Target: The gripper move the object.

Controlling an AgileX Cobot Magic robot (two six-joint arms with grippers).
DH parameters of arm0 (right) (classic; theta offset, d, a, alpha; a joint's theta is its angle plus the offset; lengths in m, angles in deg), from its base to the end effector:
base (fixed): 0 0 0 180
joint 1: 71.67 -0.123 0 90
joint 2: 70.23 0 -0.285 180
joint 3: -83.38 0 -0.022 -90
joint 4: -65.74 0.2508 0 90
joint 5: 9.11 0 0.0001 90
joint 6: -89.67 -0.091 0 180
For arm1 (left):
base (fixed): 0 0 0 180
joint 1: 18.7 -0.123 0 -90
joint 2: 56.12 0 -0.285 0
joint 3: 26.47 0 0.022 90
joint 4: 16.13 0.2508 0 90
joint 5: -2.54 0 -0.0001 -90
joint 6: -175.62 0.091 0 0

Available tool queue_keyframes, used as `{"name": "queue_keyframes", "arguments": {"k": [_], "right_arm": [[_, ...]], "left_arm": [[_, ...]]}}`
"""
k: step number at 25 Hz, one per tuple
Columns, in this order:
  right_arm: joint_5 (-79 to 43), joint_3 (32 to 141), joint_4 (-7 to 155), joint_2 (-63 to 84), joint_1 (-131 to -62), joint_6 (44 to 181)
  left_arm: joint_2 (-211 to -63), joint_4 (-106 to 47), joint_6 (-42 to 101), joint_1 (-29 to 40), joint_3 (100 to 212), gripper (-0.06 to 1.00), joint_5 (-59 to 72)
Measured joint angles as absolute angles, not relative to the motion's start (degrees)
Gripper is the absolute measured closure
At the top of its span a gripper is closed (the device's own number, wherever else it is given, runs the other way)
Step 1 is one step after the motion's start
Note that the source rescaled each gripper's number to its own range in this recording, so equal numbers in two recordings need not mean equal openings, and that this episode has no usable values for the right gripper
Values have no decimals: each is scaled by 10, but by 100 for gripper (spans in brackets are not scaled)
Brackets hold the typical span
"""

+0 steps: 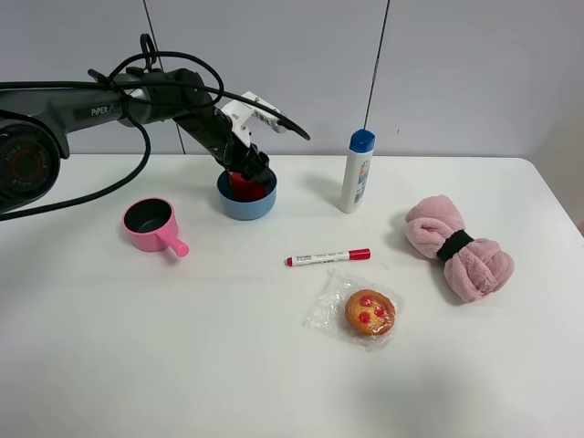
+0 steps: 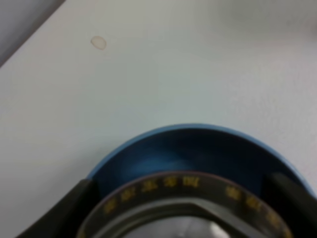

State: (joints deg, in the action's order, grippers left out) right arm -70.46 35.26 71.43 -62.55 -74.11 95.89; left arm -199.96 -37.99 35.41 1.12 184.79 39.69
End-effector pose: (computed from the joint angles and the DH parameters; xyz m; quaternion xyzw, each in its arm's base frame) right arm -0.0070 0.0076 0.2790 -0.0667 0.8497 0.0324 0.5221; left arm 0.4798 -0.1947 0.1402 0.3705 0.8801 -0.1033 0.2785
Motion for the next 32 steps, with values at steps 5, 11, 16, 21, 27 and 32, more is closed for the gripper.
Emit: {"name": "queue_keyframes", "arguments": {"k": [5,11,16,21,27,32], "right_arm": [[-705,353,714,-626,-741,959],[-705,353,714,-626,-741,959],[-705,353,714,-626,-741,959],[-705,353,714,-626,-741,959],[-705,353,714,-626,-741,959],[-705,353,714,-626,-741,959]], "left_arm": [[-2000,-392,354,12,1849,13,380],[-2000,-406,354,12,1849,-3,379],[-1988,-414,341,12,1849,-3,406],[-1946,-413,308,13,1850,-3,445],[-1887,-413,302,42,1853,-3,467],[-1833,-402,302,78,1853,-3,475]]}}
